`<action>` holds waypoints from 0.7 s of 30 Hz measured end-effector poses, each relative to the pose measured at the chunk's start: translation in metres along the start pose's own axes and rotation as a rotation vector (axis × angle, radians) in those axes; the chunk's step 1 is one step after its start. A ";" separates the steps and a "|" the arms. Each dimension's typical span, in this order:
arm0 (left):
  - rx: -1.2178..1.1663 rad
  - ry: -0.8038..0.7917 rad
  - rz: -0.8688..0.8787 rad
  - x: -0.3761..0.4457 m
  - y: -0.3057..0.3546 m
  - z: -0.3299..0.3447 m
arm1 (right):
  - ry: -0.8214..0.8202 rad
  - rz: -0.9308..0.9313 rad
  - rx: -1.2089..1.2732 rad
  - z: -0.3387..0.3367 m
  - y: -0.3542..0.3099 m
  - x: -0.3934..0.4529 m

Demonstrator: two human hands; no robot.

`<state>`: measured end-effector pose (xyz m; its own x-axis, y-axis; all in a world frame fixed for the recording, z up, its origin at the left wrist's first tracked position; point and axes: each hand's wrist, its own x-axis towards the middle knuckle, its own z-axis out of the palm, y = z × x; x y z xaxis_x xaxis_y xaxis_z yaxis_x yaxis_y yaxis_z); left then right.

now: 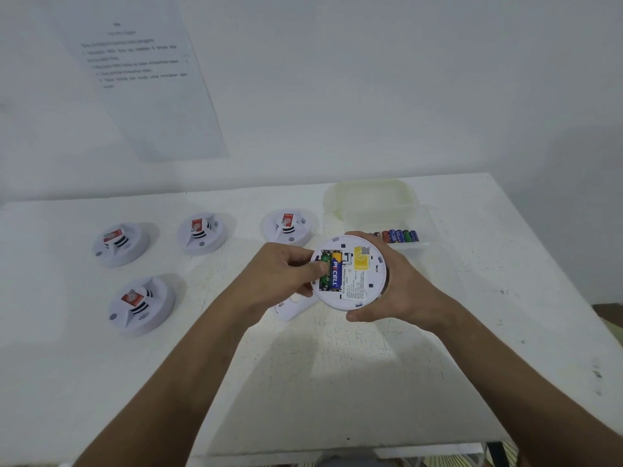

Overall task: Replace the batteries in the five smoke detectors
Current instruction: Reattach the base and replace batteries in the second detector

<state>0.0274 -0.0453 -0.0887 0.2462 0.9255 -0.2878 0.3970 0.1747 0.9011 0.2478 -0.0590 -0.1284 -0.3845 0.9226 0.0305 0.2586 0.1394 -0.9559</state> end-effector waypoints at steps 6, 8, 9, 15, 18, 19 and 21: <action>-0.038 -0.021 -0.004 -0.001 -0.004 0.000 | 0.000 0.032 -0.003 0.003 0.000 -0.001; -0.027 -0.034 -0.007 -0.001 -0.004 -0.001 | -0.016 0.035 -0.006 0.002 0.000 -0.001; -0.021 -0.043 -0.011 -0.001 -0.004 -0.001 | -0.023 0.034 -0.006 0.001 0.000 0.000; -0.047 -0.086 -0.004 -0.002 -0.003 -0.004 | -0.011 0.015 0.028 0.002 0.002 0.000; -0.072 -0.083 0.003 -0.002 -0.004 -0.005 | 0.002 0.011 0.031 0.005 0.003 0.002; -0.077 -0.083 0.004 -0.002 -0.004 -0.005 | 0.004 0.012 0.036 0.006 0.003 0.003; -0.078 -0.086 0.007 -0.003 -0.004 -0.006 | 0.006 0.010 0.039 0.006 0.003 0.003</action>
<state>0.0199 -0.0467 -0.0899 0.3250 0.8951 -0.3053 0.3258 0.1971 0.9247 0.2421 -0.0583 -0.1327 -0.3770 0.9259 0.0226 0.2276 0.1162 -0.9668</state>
